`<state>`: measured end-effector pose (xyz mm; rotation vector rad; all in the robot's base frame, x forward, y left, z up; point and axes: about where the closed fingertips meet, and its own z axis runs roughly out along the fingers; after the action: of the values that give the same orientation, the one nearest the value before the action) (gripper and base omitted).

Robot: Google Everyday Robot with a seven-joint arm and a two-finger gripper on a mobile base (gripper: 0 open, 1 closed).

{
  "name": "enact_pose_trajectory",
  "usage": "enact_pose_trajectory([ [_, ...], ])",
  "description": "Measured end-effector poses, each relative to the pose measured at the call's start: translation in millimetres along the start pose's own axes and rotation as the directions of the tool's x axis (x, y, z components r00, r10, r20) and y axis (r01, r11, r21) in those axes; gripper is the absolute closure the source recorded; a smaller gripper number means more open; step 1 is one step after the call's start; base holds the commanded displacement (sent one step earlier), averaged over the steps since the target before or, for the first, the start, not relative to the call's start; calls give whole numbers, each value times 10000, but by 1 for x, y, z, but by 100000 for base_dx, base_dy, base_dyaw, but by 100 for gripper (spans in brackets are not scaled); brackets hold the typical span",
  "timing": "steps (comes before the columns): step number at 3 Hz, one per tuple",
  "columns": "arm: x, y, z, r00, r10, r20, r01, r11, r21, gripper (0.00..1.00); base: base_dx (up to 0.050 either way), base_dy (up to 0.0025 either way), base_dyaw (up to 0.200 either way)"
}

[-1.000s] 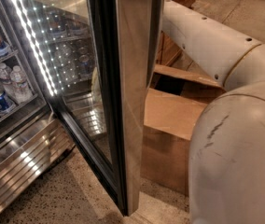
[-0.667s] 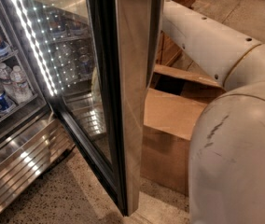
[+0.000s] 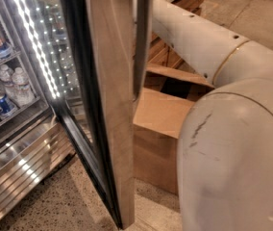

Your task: Close right fridge door

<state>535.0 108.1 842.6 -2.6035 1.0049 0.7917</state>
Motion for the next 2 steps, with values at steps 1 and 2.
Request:
enact_pose_trajectory([
  [1, 0, 0, 0, 10000, -1, -1, 1, 10000, -1, 100, 0, 0, 0],
  [2, -19, -20, 18, 9989, -364, -280, 350, 9982, -487, 100, 0, 0, 0],
])
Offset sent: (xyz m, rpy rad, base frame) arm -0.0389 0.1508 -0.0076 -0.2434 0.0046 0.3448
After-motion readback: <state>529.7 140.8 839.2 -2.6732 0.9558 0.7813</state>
